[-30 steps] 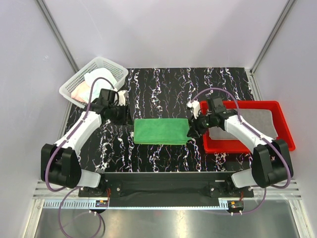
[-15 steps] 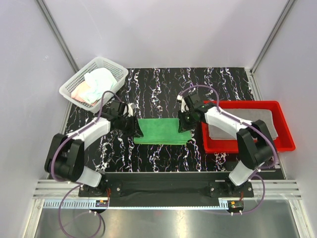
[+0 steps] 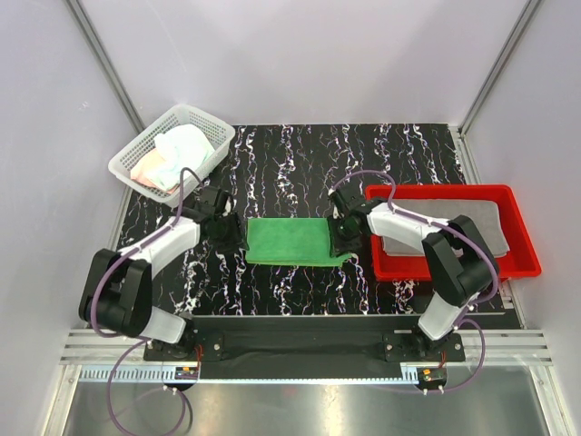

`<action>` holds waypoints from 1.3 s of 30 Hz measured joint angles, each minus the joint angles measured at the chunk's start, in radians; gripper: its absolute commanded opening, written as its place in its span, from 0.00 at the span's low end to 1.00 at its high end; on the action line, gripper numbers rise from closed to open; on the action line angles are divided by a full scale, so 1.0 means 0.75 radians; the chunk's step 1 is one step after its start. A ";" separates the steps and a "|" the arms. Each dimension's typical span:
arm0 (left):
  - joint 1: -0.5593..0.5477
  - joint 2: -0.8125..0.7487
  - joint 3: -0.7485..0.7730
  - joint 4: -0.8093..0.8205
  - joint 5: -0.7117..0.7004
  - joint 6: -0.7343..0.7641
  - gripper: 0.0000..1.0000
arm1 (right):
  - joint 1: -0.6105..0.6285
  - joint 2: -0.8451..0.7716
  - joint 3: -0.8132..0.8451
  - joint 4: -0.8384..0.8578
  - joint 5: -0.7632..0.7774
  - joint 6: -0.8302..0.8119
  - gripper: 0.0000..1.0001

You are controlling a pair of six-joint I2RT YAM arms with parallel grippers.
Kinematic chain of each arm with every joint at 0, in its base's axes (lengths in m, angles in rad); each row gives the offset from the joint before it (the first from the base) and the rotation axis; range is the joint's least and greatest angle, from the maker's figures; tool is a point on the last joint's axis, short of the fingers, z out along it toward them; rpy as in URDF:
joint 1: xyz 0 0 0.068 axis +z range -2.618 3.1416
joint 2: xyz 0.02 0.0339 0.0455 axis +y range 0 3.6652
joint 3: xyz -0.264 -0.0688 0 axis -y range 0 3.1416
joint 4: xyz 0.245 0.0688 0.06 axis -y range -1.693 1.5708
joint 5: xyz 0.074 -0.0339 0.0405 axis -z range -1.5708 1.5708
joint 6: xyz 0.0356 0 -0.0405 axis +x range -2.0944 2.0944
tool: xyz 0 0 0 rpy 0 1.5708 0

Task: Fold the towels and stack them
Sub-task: Smooth out wrinkles on the folded towel

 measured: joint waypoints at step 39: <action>0.003 -0.179 -0.130 -0.029 -0.101 -0.076 0.48 | 0.001 -0.063 -0.016 -0.092 0.159 0.156 0.38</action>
